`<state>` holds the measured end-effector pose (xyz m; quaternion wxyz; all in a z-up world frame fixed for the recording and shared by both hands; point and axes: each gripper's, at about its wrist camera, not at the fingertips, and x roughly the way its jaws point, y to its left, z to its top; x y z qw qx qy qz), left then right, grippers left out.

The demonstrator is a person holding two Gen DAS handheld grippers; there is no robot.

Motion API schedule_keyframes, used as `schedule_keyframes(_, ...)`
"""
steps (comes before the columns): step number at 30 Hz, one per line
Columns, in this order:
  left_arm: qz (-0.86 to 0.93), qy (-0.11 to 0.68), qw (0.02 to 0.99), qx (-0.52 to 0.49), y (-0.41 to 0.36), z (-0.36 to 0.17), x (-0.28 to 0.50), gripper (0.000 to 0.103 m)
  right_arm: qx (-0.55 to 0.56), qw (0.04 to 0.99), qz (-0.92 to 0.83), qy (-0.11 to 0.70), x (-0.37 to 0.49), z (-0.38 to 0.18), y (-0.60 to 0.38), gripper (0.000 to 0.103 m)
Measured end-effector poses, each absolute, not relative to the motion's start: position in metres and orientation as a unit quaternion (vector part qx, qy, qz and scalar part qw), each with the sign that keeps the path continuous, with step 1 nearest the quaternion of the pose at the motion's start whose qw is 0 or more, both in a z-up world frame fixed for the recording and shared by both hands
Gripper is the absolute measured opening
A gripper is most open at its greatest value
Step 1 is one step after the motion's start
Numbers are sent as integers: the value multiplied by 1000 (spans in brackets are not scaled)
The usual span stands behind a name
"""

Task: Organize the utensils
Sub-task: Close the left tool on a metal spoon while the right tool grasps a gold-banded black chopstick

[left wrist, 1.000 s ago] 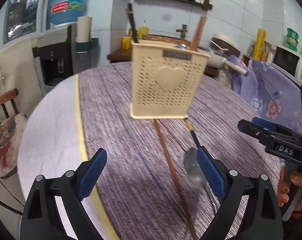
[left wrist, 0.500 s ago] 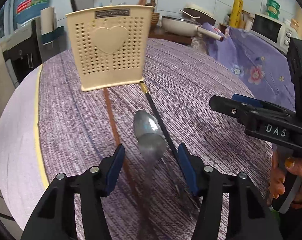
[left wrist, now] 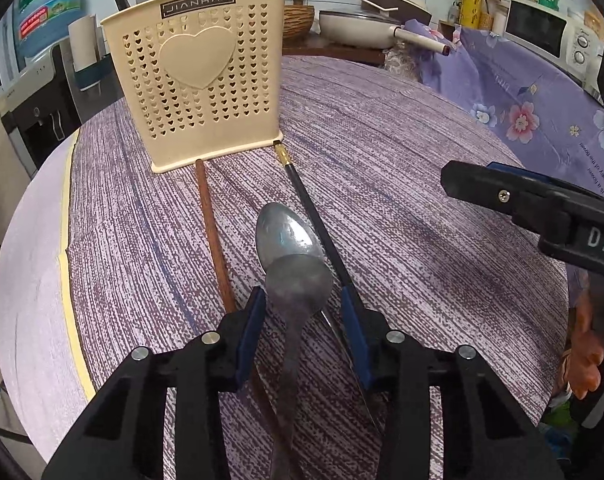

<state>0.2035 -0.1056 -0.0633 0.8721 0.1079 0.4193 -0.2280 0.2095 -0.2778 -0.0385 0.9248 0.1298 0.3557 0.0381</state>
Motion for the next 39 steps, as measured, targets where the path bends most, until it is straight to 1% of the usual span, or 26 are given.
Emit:
schedule_keyframes(5,-224,419,873,114,-110,-63,207,36,130,924,38,357,209,-39,-277,77)
schedule_keyframes(14,-222,418,875,103,-110,-60,210,36,135,922,37,361,209,-40,-276,77)
schedule_keyframes(21,-221,394,889,71,-95,-38,208,36,132,915,65,377,227,-40,-261,77)
schedule_keyframes(23,-216,385,896,53,-86,-29,209,36,126,911,70,386,238,-41,-254,74)
schedule_keyframes(25,-210,374,903,32,-74,-19,210,36,126,908,78,393,249,-40,-246,64)
schedule_keyframes(26,-208,369,906,23,-69,-14,211,36,123,905,83,400,257,-39,-240,63)
schedule_keyframes(28,-202,361,910,8,-60,-8,211,36,119,901,85,407,270,-38,-230,56)
schedule_keyframes(30,-194,357,914,-2,-52,-4,214,36,107,898,83,419,284,-40,-219,54)
schedule_keyframes(31,-191,356,915,-6,-50,-3,215,36,104,897,81,422,290,-42,-215,50)
schedule_keyframes(35,-185,350,918,-25,-37,0,215,36,87,890,65,444,311,-52,-201,43)
schedule_keyframes(39,-182,344,921,-33,-29,4,215,36,73,885,49,458,324,-63,-193,33)
